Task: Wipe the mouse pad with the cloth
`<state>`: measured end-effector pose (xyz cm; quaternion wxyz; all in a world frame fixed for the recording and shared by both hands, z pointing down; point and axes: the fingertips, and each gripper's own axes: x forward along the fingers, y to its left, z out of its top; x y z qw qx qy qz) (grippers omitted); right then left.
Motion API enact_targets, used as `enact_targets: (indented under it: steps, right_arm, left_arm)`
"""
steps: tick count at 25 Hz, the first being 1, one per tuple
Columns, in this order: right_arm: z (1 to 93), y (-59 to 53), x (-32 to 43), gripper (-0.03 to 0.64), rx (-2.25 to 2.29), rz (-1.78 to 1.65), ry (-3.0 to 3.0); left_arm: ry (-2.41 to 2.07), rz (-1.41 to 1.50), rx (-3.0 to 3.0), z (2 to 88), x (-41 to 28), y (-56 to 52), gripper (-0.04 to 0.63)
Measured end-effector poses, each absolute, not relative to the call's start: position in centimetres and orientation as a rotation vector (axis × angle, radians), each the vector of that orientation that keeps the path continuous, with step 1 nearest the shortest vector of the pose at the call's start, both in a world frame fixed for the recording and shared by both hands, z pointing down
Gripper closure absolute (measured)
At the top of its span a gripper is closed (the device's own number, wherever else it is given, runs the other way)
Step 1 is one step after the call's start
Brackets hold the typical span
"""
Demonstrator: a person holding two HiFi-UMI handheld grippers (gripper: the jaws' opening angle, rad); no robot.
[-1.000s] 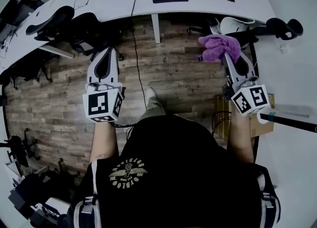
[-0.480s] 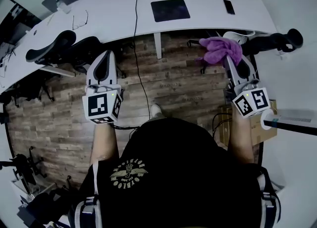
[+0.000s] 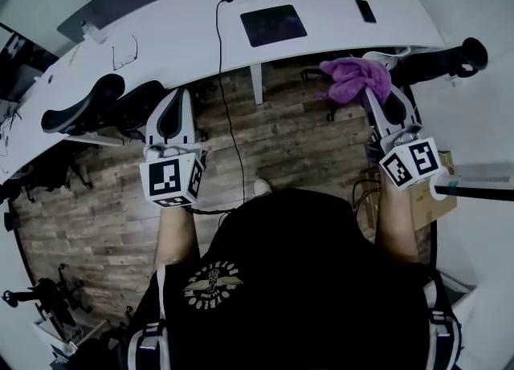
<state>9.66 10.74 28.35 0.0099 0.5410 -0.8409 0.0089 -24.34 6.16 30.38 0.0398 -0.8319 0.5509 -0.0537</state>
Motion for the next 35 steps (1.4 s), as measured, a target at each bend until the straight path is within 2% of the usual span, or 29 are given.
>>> enact_targets:
  steps: [10,20,35]
  right_arm:
    - [28.4,9.8,10.6,0.535,1.706,0.041,-2.591]
    - [28.3,4.7,11.7,0.535,1.657,0.032,-2.678]
    - [31.3,-3.7,12.7,0.535,1.560,0.138,-2.677]
  left_arm:
    - [1.666,-0.185,-2.598,31.9,-23.4,4.4,0.594]
    - [1.769,-0.139,-2.500,28.8,-24.9,1.6,0.594]
    - [1.713,-0.132,-2.561,30.6,-21.2,-5.8,0.594]
